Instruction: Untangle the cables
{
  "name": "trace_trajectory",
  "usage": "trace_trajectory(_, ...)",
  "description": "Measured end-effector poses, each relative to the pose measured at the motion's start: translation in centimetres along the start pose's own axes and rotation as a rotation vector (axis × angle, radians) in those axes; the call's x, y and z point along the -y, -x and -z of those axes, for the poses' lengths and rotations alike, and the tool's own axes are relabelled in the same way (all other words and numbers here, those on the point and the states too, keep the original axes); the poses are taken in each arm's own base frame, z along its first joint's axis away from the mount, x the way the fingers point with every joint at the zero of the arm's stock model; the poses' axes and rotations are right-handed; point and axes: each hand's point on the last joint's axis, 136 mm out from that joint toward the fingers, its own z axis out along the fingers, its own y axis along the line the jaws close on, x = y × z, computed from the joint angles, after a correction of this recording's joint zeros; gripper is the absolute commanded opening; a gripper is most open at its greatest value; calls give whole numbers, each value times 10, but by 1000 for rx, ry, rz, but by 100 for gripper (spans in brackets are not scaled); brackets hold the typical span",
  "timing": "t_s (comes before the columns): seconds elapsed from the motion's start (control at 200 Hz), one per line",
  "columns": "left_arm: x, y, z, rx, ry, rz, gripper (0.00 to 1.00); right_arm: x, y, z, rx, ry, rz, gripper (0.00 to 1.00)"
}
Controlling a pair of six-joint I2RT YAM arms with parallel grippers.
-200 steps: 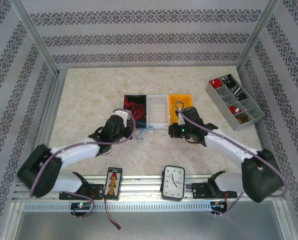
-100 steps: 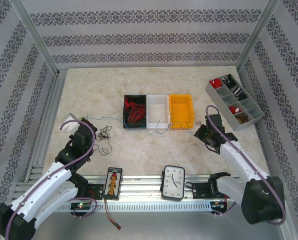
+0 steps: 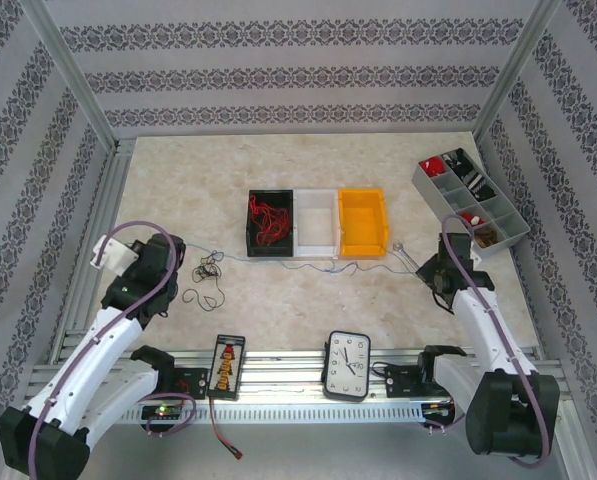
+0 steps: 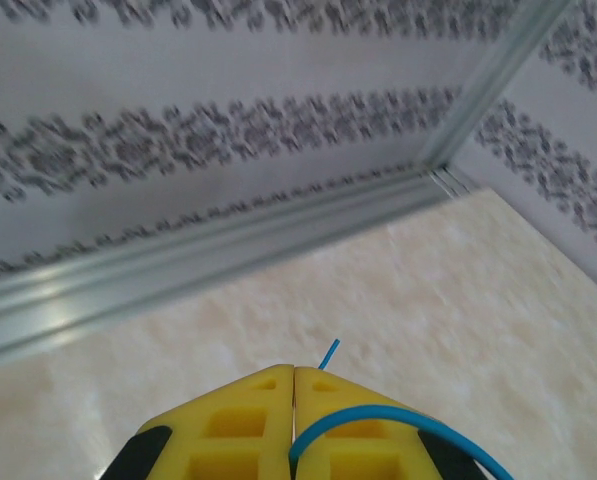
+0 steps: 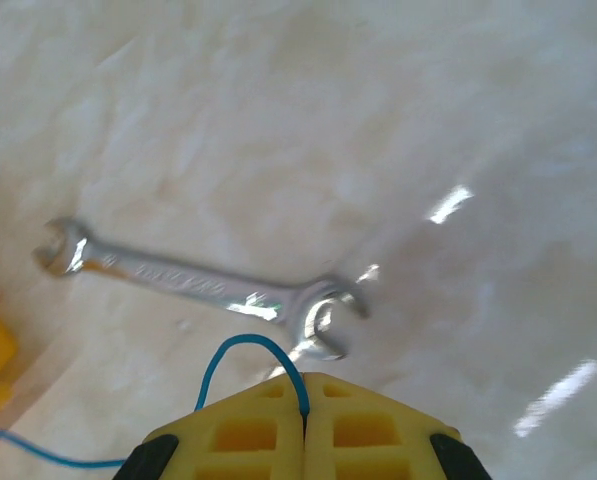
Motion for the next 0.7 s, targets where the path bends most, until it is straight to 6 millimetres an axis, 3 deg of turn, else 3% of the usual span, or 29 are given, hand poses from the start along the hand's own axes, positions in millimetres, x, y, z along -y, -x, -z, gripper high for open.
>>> trace_trajectory(0.14,-7,20,-5,39,64,3,0,22,14,-2,23,-53,-74,0)
trace_trajectory(0.47,-49,25,-30,-3,250,27,0,69,37,-4,53,-135,-257,0)
trace_trajectory(0.59,-31,12,-36,-80,157,44,0,58,36,-4,44,-94,-234,0)
trace_trajectory(0.7,-6,-23,-44,-199,6,57,0,20,33,6,50,18,-95,0)
